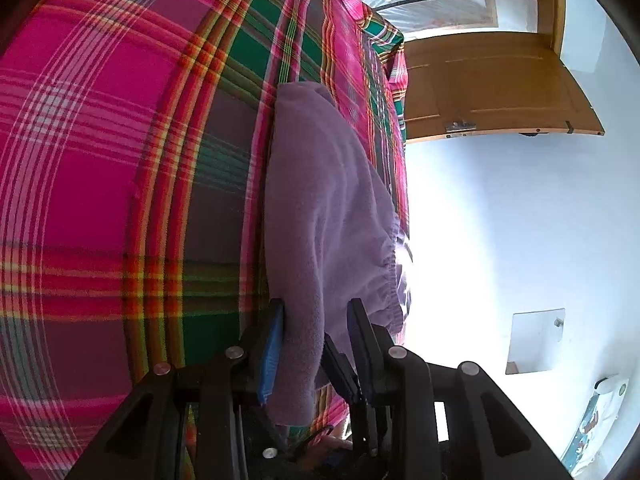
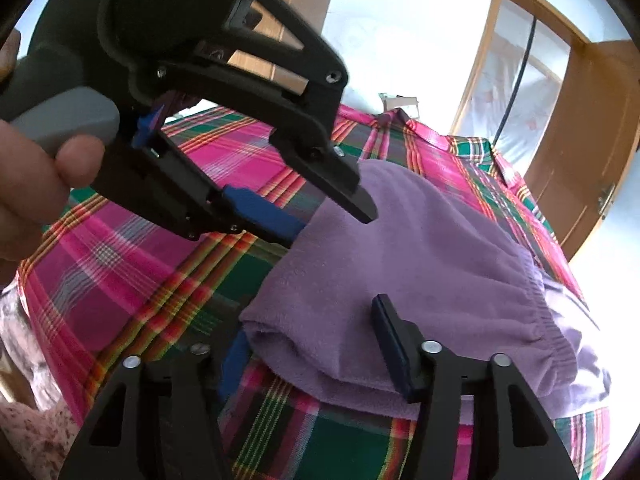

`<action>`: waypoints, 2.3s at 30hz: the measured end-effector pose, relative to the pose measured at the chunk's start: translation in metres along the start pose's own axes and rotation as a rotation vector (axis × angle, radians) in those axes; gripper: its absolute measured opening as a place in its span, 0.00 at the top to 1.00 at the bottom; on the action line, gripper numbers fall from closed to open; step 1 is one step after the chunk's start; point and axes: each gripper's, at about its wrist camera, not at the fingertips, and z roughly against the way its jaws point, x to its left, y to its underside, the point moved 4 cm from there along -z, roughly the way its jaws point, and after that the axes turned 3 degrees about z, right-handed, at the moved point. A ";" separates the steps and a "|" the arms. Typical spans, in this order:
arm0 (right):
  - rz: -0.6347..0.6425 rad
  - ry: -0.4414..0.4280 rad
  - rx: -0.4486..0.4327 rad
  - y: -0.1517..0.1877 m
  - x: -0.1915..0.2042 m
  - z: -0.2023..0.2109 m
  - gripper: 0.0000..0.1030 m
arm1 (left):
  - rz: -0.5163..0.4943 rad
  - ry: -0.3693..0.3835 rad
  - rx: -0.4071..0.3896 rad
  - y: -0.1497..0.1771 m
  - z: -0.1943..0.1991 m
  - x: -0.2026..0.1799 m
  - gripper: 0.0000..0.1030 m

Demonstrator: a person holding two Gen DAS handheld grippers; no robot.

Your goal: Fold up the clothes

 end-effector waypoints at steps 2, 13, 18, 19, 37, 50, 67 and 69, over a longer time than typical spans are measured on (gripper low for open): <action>-0.010 0.010 0.003 0.000 -0.004 -0.001 0.66 | -0.009 -0.021 -0.022 -0.003 0.001 0.001 0.69; -0.081 -0.042 -0.039 -0.003 -0.022 0.004 0.85 | 0.032 -0.050 -0.052 -0.029 -0.008 0.010 0.57; -0.098 -0.059 -0.062 -0.007 -0.022 0.015 0.86 | 0.041 -0.033 -0.051 -0.051 -0.024 0.002 0.56; -0.101 -0.061 -0.063 -0.007 -0.021 0.016 0.86 | 0.043 -0.028 -0.039 -0.056 -0.029 0.001 0.56; -0.085 -0.071 -0.066 -0.021 -0.009 0.021 0.86 | -0.023 0.027 -0.072 -0.082 -0.041 -0.012 0.87; -0.002 -0.210 -0.063 -0.049 0.043 0.013 0.87 | -0.021 0.010 -0.141 -0.086 0.030 0.025 0.87; 0.097 -0.438 -0.022 -0.075 0.128 0.003 0.86 | 0.021 -0.083 -0.226 -0.092 0.106 0.075 0.86; 0.104 -0.456 -0.022 -0.077 0.134 0.003 0.87 | 0.031 -0.089 -0.244 -0.094 0.118 0.078 0.86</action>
